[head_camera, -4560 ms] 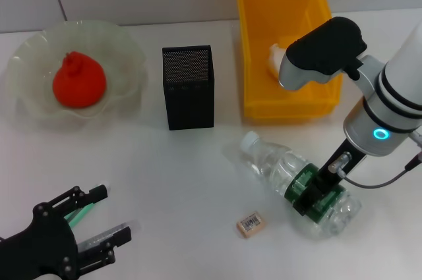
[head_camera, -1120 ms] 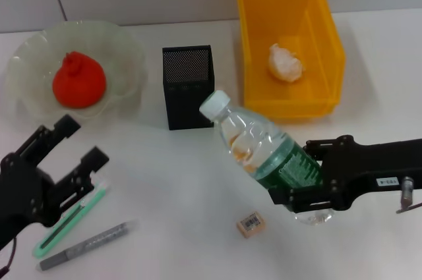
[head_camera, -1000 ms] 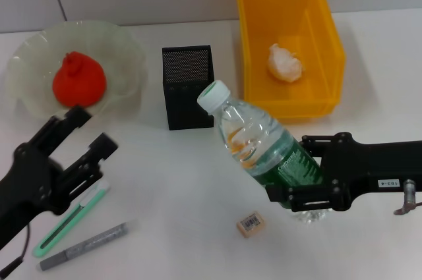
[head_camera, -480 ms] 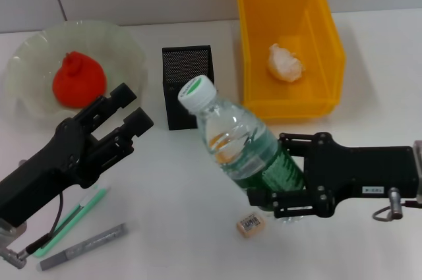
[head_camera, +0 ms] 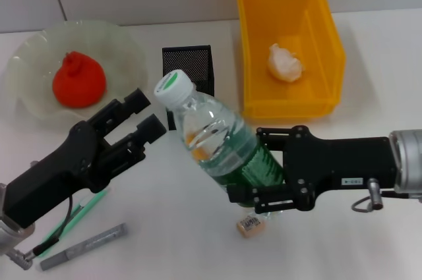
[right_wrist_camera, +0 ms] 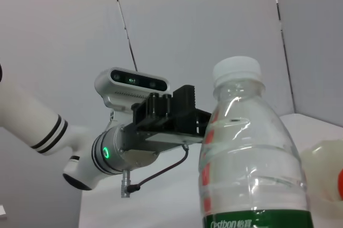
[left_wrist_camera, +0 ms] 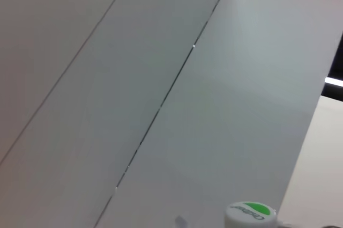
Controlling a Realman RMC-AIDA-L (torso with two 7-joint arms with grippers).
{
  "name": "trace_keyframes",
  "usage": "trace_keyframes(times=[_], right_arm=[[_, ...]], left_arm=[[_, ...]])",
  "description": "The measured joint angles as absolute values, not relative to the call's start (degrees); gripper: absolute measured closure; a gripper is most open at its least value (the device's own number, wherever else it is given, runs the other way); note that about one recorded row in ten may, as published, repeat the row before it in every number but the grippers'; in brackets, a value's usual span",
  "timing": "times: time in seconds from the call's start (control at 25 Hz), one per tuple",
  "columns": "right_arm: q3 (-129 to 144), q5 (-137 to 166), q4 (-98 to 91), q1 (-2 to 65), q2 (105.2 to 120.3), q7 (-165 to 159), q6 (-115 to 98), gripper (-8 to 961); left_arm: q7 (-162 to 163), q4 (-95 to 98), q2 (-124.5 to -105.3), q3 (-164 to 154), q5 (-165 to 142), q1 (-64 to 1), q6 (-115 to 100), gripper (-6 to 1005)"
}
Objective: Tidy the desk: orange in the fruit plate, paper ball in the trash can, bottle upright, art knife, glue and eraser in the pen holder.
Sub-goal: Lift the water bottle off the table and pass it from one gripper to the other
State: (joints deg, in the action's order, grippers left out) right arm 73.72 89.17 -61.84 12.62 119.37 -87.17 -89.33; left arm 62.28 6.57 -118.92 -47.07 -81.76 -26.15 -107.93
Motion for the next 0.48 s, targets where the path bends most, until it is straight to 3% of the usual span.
trace_keyframes(times=[0.48], right_arm=[[73.7, 89.1, -54.3, 18.7, 119.49, -85.4, -89.2, 187]], left_arm=[[61.7, 6.1, -119.17, -47.8, -81.6, -28.3, -108.6, 271]])
